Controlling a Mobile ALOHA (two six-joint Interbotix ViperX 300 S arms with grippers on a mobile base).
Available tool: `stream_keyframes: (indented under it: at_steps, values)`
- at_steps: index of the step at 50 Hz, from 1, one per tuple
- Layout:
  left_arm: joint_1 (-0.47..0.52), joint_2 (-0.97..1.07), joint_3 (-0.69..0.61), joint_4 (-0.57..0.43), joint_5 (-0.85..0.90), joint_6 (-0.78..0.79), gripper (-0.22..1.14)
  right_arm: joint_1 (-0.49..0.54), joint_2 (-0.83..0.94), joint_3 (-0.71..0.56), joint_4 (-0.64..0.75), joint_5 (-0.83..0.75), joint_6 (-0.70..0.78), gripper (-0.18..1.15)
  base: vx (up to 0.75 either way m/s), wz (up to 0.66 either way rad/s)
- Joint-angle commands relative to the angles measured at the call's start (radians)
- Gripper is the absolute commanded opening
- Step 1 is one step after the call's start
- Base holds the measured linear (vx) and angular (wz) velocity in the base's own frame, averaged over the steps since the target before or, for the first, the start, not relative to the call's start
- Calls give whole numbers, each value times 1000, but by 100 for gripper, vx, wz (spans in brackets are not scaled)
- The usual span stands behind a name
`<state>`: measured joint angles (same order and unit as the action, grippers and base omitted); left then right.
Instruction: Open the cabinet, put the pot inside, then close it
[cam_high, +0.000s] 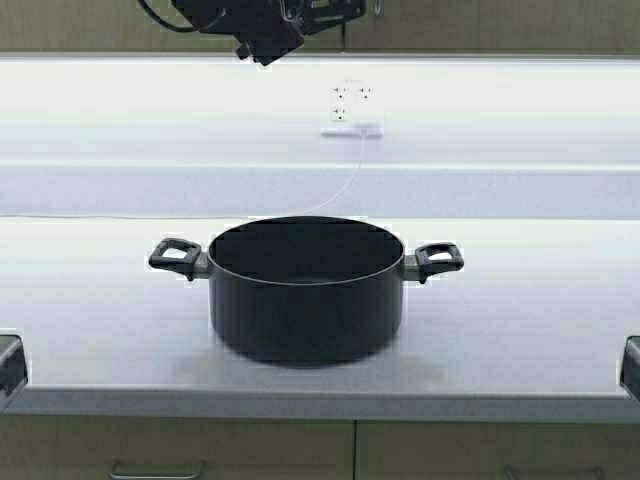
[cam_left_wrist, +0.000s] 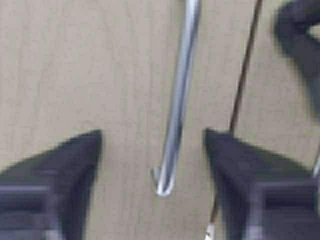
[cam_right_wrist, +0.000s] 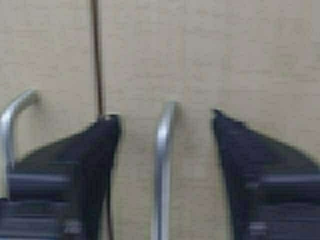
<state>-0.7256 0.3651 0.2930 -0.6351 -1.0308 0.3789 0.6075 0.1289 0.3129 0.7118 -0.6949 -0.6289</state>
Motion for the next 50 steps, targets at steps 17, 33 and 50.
stream_keyframes:
  at_steps: [17,33,50]
  values:
    - [12,-60,-49,18,233,2,8,-14,-38,-20,69,21,-14,9,-3,3]
    - [8,-295,210,18,242,6,4,-20,-210,115,58,245,-44,6,-2,1]
    - [37,-491,425,18,353,31,4,-44,-379,255,6,423,-80,6,-4,-5]
